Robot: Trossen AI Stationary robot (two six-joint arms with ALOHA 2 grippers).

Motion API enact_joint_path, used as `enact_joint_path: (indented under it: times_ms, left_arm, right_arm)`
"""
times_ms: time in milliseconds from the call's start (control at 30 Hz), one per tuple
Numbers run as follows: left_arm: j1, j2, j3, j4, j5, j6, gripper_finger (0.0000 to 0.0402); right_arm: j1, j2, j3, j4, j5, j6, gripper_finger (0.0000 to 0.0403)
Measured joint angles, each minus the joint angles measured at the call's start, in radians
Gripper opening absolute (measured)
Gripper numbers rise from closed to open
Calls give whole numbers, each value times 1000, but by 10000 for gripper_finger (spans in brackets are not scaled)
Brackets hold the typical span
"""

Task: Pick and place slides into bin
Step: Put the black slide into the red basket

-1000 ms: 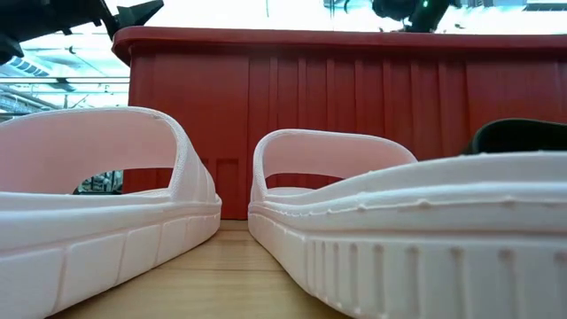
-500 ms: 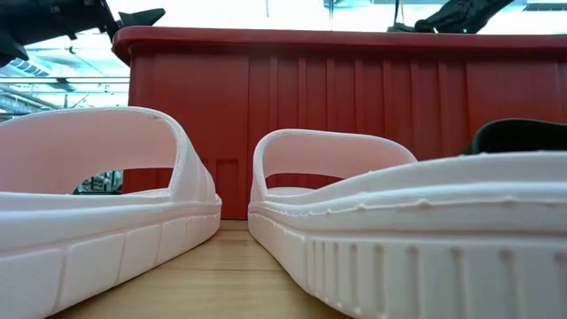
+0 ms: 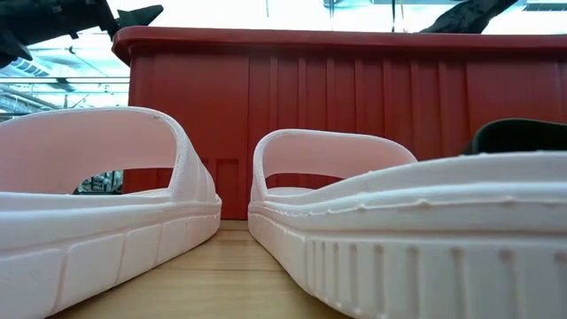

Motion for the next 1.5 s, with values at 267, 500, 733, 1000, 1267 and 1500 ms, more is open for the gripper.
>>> enact_joint_path:
  times_ms: [267,500,733,1000,1267,1500]
  left_arm:
    - [2,0,0,0,16,-8,340]
    - [2,0,0,0,16,1,340]
    - [1,0,0,-1,16,17,340]
    - [1,0,0,0,14,17,340]
    - [2,0,0,0,13,17,340]
    - [2,0,0,0,13,16,340]
  right_arm:
    - [-17,96,-6,27,-10,-42,4]
    - [-40,69,-142,182,-18,-111,4]
    - [-48,41,-214,203,2,-111,4]
    - [-50,18,-214,195,-56,-37,4]
    - [-50,18,-214,194,-40,-34,4]
    - [-50,18,-214,194,-40,-29,31]
